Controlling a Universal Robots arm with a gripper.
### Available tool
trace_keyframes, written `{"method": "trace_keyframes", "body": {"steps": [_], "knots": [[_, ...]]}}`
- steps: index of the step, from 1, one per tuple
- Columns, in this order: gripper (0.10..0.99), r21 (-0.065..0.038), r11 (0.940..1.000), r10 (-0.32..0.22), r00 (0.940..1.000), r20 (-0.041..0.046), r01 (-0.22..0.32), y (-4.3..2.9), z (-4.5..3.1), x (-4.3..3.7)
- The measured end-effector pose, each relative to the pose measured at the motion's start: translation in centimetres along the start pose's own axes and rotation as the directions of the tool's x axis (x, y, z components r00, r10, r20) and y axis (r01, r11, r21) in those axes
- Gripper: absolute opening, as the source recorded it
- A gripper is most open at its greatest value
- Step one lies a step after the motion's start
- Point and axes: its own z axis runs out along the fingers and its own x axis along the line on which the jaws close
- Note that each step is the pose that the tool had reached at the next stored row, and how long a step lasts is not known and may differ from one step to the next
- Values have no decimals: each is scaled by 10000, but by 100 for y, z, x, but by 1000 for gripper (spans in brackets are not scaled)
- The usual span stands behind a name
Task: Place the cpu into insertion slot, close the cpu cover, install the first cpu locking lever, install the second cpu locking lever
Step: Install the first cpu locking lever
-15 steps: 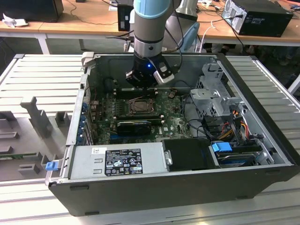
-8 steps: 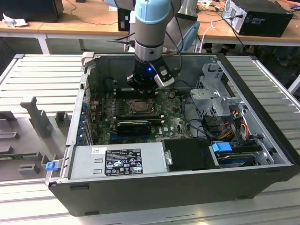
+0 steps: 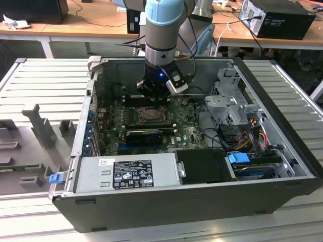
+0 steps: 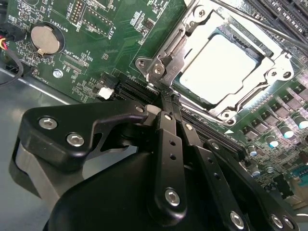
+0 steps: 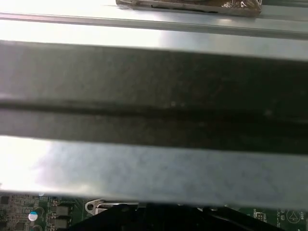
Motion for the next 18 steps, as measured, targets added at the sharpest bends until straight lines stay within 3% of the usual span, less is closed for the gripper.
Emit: {"method": "trace_keyframes", "body": {"steps": [7,14,18], "knots": [[106,53,10000,2,10000,-6,-2,-2,-2,-19],[106,235,9997,-2,10000,-17,2,-4,23,-21],[106,230,9997,1,10000,-18,0,-6,25,-20]]}}
